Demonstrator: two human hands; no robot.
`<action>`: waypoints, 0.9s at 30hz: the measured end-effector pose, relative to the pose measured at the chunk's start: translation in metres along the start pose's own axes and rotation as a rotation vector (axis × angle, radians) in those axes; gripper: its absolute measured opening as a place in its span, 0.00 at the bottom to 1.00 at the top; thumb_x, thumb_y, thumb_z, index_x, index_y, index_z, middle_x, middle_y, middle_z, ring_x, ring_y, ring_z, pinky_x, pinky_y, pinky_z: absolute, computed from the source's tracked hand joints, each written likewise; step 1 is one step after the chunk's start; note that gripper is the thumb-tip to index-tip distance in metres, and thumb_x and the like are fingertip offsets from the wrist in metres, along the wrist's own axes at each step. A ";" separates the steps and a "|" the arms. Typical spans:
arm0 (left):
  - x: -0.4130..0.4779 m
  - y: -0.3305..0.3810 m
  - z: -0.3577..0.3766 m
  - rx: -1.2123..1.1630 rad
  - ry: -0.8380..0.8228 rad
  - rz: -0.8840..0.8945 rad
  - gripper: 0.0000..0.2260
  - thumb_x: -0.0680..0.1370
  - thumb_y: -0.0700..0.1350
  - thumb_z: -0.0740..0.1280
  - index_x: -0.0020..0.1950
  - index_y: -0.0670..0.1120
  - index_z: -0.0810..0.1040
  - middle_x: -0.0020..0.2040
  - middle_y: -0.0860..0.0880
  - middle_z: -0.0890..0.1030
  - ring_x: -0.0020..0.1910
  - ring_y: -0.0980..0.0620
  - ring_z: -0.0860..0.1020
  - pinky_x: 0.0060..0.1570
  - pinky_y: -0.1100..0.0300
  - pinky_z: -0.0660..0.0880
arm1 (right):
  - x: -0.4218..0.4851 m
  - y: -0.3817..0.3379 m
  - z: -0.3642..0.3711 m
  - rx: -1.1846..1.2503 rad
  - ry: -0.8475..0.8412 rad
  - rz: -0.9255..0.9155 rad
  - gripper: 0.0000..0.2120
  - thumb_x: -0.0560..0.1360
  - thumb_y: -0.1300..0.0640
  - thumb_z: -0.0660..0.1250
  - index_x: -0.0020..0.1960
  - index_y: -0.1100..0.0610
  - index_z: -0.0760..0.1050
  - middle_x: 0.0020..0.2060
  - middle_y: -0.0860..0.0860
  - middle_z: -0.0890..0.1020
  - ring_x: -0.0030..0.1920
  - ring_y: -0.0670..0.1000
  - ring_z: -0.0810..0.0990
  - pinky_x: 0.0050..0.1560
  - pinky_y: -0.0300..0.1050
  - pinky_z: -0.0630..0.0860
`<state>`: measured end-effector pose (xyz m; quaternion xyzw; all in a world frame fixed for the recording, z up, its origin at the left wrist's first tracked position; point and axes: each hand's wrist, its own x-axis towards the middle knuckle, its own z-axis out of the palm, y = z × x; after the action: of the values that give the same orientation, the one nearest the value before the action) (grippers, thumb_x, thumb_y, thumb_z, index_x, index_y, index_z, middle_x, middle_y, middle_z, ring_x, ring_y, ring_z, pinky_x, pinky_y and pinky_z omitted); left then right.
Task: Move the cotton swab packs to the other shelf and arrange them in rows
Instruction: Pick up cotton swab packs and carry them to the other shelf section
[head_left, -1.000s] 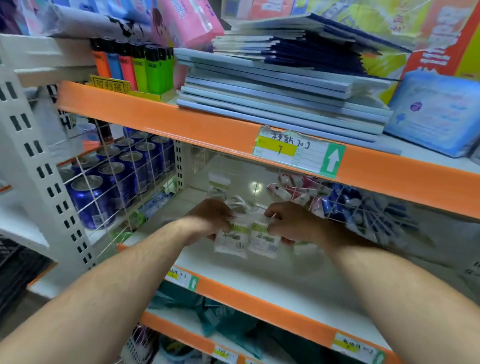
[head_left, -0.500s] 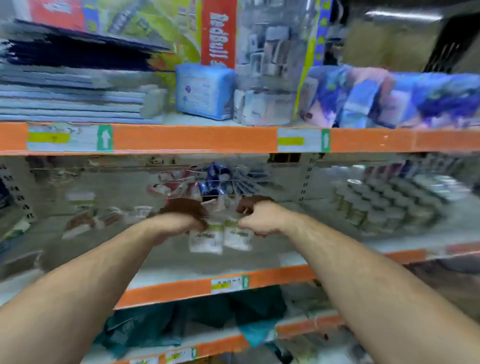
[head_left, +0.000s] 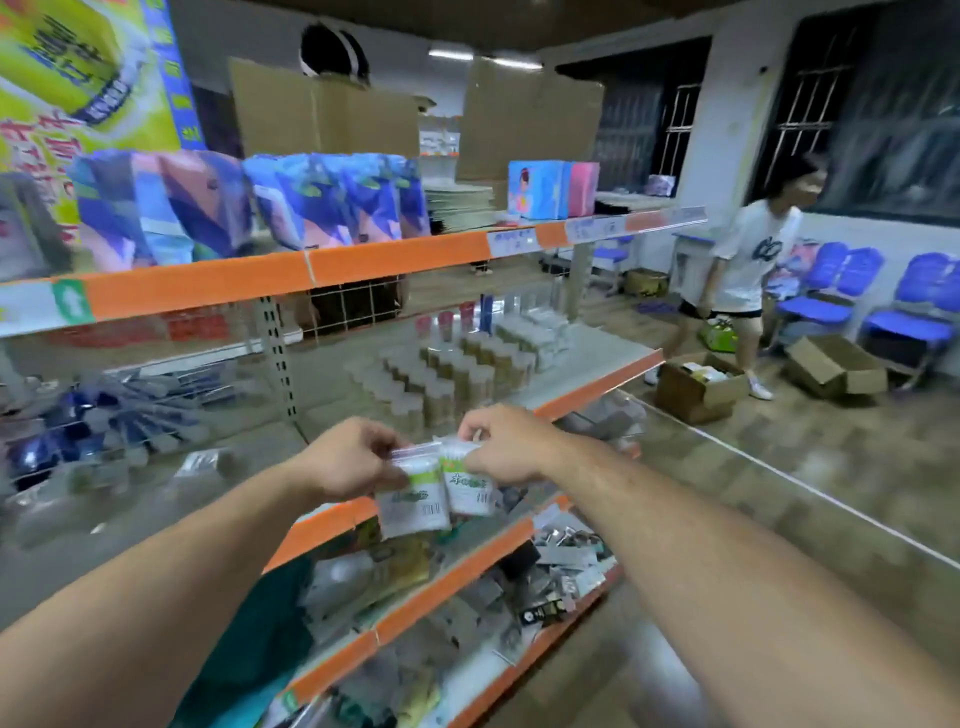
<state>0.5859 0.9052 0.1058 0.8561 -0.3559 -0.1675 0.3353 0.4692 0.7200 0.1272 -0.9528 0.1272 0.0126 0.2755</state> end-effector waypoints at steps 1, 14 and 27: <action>0.013 0.018 0.013 0.041 -0.025 0.026 0.11 0.71 0.37 0.74 0.33 0.49 0.78 0.29 0.52 0.77 0.29 0.55 0.74 0.29 0.65 0.71 | -0.007 0.019 -0.011 -0.003 0.014 0.023 0.10 0.72 0.57 0.67 0.52 0.49 0.75 0.44 0.46 0.78 0.36 0.48 0.79 0.38 0.48 0.78; 0.179 0.159 0.153 0.099 -0.233 0.263 0.03 0.66 0.43 0.73 0.38 0.47 0.81 0.29 0.52 0.79 0.29 0.53 0.77 0.33 0.57 0.75 | -0.049 0.223 -0.117 -0.128 0.251 0.299 0.08 0.71 0.56 0.68 0.48 0.46 0.76 0.45 0.45 0.77 0.47 0.48 0.75 0.45 0.40 0.71; 0.372 0.238 0.227 -0.025 -0.297 0.415 0.04 0.66 0.41 0.74 0.39 0.43 0.81 0.34 0.50 0.81 0.34 0.53 0.77 0.40 0.54 0.77 | 0.006 0.355 -0.219 -0.121 0.416 0.547 0.08 0.67 0.53 0.69 0.43 0.42 0.75 0.45 0.44 0.80 0.46 0.48 0.79 0.45 0.42 0.77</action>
<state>0.6057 0.4091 0.0900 0.7266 -0.5673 -0.2232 0.3170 0.3764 0.3132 0.1273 -0.8801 0.4304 -0.1007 0.1732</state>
